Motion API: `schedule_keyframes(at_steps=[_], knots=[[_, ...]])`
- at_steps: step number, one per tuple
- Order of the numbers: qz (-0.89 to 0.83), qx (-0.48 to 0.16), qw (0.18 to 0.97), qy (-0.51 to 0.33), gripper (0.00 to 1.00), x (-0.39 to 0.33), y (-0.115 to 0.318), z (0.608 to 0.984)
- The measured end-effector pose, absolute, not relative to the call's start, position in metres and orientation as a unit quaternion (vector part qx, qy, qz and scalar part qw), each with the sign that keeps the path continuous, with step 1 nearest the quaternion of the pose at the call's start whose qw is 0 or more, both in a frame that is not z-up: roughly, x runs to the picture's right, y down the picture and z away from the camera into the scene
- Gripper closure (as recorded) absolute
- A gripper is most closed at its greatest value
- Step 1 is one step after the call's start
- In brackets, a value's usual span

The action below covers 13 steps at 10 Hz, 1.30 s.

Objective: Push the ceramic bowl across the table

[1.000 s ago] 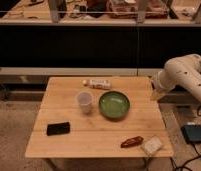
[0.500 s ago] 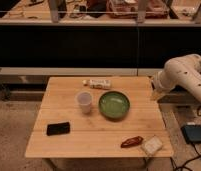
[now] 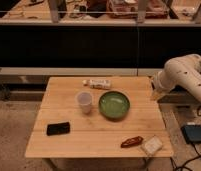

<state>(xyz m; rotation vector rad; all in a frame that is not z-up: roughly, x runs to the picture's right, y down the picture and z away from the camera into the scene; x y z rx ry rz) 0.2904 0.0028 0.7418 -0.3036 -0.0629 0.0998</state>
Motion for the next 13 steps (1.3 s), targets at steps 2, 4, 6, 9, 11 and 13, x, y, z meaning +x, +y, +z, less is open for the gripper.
schedule_keyframes(at_steps=[2, 4, 6, 9, 11, 13], knots=[[0.050, -0.151, 0.987, -0.031, 0.35, 0.290, 0.003, 0.742], [0.050, -0.151, 0.987, -0.031, 0.35, 0.290, 0.003, 0.742], [0.050, -0.151, 0.987, -0.031, 0.35, 0.290, 0.003, 0.742], [0.050, -0.151, 0.987, -0.032, 0.35, 0.290, 0.002, 0.742], [0.058, -0.153, 0.985, -0.051, 0.35, 0.283, 0.011, 0.753], [0.062, -0.158, 0.983, -0.074, 0.35, 0.278, 0.031, 0.775]])
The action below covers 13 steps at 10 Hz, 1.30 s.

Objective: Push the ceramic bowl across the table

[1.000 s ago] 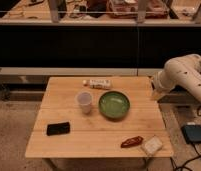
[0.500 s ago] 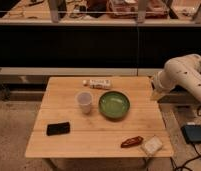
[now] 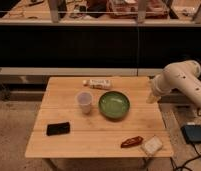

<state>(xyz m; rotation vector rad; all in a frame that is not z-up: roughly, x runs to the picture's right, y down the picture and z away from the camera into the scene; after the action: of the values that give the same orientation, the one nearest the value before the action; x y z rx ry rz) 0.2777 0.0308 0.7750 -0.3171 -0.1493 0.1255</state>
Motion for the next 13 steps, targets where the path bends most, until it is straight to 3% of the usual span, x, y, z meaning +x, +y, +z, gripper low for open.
schedule_keyframes(at_steps=[3, 6, 10, 13], knots=[[0.065, -0.169, 0.979, -0.097, 0.35, 0.279, 0.066, 0.814], [0.062, -0.180, 0.976, -0.105, 0.60, 0.278, 0.094, 0.860], [0.074, -0.173, 0.972, -0.143, 0.98, 0.260, 0.094, 0.901], [0.048, -0.156, 0.973, -0.160, 1.00, 0.249, 0.082, 0.921]])
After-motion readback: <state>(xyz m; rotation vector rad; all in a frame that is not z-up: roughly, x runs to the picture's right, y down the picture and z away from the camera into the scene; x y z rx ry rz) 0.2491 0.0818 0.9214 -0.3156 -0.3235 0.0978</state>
